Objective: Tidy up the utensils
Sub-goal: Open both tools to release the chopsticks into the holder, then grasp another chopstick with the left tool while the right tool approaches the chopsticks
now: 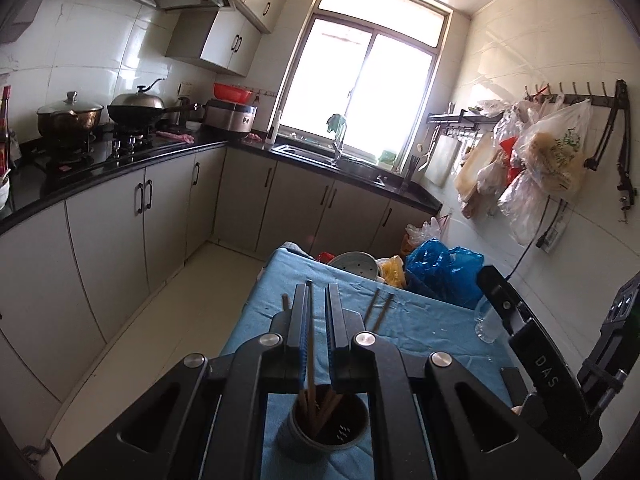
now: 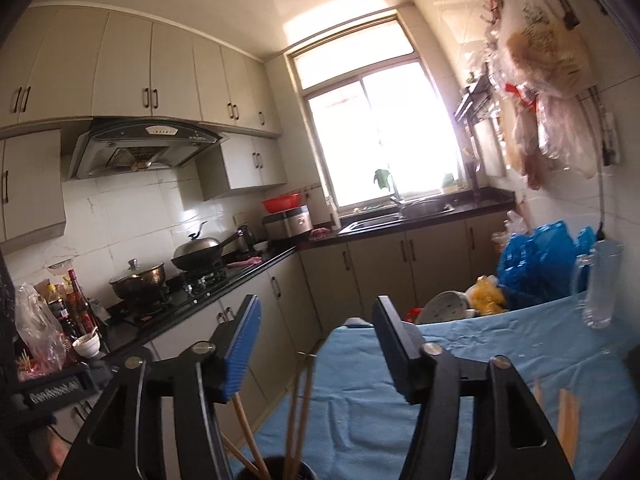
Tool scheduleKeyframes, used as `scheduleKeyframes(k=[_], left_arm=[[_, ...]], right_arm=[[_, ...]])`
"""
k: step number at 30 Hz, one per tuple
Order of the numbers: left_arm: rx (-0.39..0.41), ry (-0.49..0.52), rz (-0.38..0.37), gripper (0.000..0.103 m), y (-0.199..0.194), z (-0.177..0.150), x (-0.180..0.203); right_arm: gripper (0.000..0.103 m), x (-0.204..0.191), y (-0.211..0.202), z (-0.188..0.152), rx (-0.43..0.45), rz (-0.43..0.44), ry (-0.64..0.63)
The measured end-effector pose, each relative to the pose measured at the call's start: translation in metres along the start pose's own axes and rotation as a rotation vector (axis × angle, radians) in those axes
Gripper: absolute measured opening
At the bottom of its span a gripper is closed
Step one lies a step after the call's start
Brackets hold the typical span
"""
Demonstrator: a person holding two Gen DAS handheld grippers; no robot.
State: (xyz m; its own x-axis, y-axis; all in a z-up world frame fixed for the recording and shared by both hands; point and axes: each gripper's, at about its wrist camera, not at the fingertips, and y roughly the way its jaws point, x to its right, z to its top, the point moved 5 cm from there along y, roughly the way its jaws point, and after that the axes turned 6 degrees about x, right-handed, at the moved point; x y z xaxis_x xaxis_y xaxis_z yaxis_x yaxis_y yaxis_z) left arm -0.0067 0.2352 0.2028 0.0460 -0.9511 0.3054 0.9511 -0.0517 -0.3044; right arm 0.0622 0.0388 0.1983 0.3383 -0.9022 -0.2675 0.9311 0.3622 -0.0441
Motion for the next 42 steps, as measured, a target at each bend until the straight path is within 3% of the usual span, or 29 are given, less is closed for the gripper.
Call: scheduleKeyframes(k=[3, 9, 15, 20, 22, 24, 27, 31, 33, 35, 42], left_arm=[[-0.009, -0.005, -0.028, 0.028, -0.019, -0.007, 0.015], [-0.053, 0.026, -0.102, 0.039, -0.041, -0.043, 0.064], [-0.219, 0.056, -0.181, 0.04, -0.017, -0.102, 0.123], [-0.355, 0.178, -0.209, 0.04, 0.025, -0.16, 0.171], [-0.419, 0.219, -0.216, 0.036, 0.042, -0.185, 0.183], [-0.485, 0.249, -0.234, 0.022, 0.062, -0.21, 0.192], [-0.532, 0.301, -0.237, 0.016, 0.087, -0.24, 0.204], [-0.568, 0.32, -0.236, 0.014, 0.116, -0.256, 0.211], [-0.595, 0.331, -0.234, 0.006, 0.131, -0.265, 0.215], [-0.612, 0.343, -0.243, 0.005, 0.139, -0.269, 0.219], [-0.6, 0.379, -0.219, 0.0, 0.153, -0.267, 0.22]], right_arm=[[0.078, 0.018, -0.023, 0.005, -0.002, -0.037, 0.008], [0.084, 0.083, -0.08, -0.005, -0.07, -0.16, -0.004], [0.087, 0.18, -0.127, -0.045, -0.27, -0.319, 0.04], [0.087, 0.235, -0.149, -0.084, -0.415, -0.374, 0.099], [0.087, 0.249, -0.155, -0.099, -0.453, -0.377, 0.127], [0.087, 0.261, -0.161, -0.11, -0.467, -0.372, 0.156], [0.087, 0.269, -0.164, -0.121, -0.473, -0.357, 0.176], [0.086, 0.278, -0.159, -0.133, -0.489, -0.339, 0.195], [0.086, 0.282, -0.157, -0.138, -0.495, -0.33, 0.204], [0.086, 0.283, -0.151, -0.142, -0.503, -0.323, 0.217], [0.086, 0.29, -0.144, -0.153, -0.535, -0.301, 0.267]])
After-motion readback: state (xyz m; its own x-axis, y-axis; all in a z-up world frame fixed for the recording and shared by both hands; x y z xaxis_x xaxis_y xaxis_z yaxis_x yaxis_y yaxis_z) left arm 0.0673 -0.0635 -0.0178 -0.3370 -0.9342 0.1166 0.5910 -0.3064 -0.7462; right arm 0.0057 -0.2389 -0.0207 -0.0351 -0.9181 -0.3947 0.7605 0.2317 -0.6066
